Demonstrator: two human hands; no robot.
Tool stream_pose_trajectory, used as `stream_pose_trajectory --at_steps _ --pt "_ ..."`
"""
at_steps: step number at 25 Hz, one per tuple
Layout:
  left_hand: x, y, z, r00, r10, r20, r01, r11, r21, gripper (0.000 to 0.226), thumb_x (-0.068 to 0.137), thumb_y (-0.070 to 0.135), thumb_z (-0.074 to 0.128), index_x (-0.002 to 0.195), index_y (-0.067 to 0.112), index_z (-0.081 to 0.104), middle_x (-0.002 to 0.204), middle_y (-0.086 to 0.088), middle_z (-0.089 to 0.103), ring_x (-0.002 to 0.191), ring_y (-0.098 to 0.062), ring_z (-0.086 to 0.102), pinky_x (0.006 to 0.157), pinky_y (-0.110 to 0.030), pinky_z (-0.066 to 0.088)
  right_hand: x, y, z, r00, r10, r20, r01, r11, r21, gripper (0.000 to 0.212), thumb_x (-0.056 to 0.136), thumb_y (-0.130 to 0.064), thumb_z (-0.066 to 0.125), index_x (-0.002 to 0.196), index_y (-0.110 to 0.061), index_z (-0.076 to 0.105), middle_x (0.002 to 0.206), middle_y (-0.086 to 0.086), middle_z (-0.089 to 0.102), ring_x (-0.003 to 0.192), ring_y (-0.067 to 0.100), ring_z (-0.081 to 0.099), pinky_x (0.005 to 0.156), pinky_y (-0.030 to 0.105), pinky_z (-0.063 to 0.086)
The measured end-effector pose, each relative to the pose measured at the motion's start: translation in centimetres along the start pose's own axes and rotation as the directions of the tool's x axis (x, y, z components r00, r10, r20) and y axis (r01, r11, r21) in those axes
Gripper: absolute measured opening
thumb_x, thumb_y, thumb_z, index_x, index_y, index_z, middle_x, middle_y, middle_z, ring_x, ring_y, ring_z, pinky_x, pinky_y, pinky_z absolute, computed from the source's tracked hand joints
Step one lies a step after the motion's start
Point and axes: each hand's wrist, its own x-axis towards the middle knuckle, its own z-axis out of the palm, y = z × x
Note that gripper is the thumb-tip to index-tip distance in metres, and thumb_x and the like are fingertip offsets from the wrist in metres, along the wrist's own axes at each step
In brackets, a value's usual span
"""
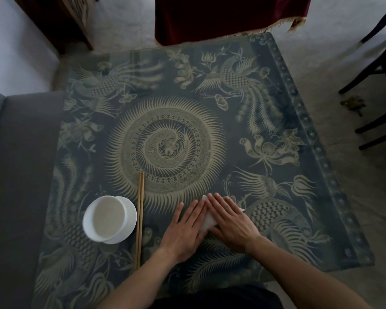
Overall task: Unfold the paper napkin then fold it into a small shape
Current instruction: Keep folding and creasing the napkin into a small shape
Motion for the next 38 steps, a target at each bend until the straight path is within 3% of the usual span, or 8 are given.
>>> stream_pose_trajectory --at_steps 6,17,21,25,29,35,38 --pt "-2.4 -0.3 0.3 1.000 0.024 0.020 -0.024 1.000 0.013 0.065 0.103 0.050 0.025 0.157 0.018 0.008 0.165 0.000 0.005 0.151 -0.019 0.001 0.117 -0.052 0.004 -0.2 0.0 0.2 1.000 -0.004 -0.031 0.003 1.000 -0.021 0.077 0.101 -0.058 0.022 0.154 -0.003 0.015 0.162 0.014 0.009 0.150 0.028 0.007 0.117 0.043 0.008" --pt "-9.1 -1.4 1.7 0.994 0.071 0.080 -0.076 0.995 0.061 0.070 0.098 0.053 0.038 0.155 0.017 0.020 0.164 0.000 0.016 0.150 -0.022 0.014 0.111 -0.054 0.018 -0.1 -0.2 0.0 0.999 -0.004 -0.045 0.002 0.999 -0.045 0.079 0.101 -0.059 0.031 0.155 -0.006 0.008 0.163 0.010 0.002 0.150 0.027 0.002 0.118 0.041 0.001" --pt "-9.0 -1.1 1.0 0.995 0.095 0.043 -0.096 0.995 0.025 0.065 0.100 0.051 0.035 0.154 0.016 0.026 0.162 -0.001 0.022 0.149 -0.022 0.019 0.112 -0.053 0.020 -0.1 -0.2 -0.2 1.000 -0.005 -0.030 0.004 0.999 -0.048 0.078 0.101 -0.058 0.030 0.155 -0.007 0.005 0.162 0.010 -0.003 0.150 0.028 -0.001 0.118 0.041 -0.002" --pt "-6.1 -0.7 -1.0 0.997 0.071 -0.038 -0.073 0.996 -0.052 0.059 0.102 0.046 0.031 0.153 0.015 0.028 0.160 -0.003 0.028 0.148 -0.020 0.020 0.117 -0.048 0.017 -0.6 -0.5 -0.6 0.997 0.042 -0.060 -0.045 0.998 -0.050 0.078 0.101 -0.058 0.027 0.155 -0.004 0.013 0.163 0.013 0.005 0.150 0.029 0.006 0.117 0.048 0.006" --pt "-1.1 -0.1 -2.5 0.999 0.029 -0.031 -0.031 0.998 -0.047 0.061 0.104 0.043 0.024 0.156 0.013 0.012 0.164 -0.004 0.008 0.151 -0.018 0.002 0.122 -0.044 0.007 -2.2 -0.7 0.0 0.988 0.139 -0.064 -0.137 0.990 0.031 0.077 0.101 -0.058 0.026 0.154 -0.004 0.016 0.162 0.014 0.008 0.150 0.028 0.006 0.117 0.047 0.011" --pt "1.9 1.1 -1.1 0.996 0.070 0.057 -0.071 0.997 0.015 0.068 0.102 0.051 0.014 0.154 0.015 -0.013 0.162 -0.001 -0.019 0.147 -0.014 -0.024 0.121 -0.042 -0.010 -3.6 -1.2 1.3 0.979 0.198 -0.039 -0.194 0.977 0.087 0.076 0.101 -0.059 0.021 0.156 -0.008 0.008 0.163 0.009 0.001 0.150 0.024 -0.001 0.118 0.041 0.003" --pt "1.7 0.9 -0.6 0.995 0.078 0.068 -0.080 0.997 0.024 0.071 0.102 0.054 0.016 0.153 0.016 -0.015 0.161 -0.001 -0.022 0.147 -0.015 -0.024 0.118 -0.042 -0.010 -3.8 -1.0 1.0 0.979 0.202 -0.032 -0.199 0.978 0.067 0.074 0.101 -0.057 0.025 0.155 -0.008 0.014 0.163 0.010 0.008 0.150 0.026 0.006 0.117 0.042 0.006"
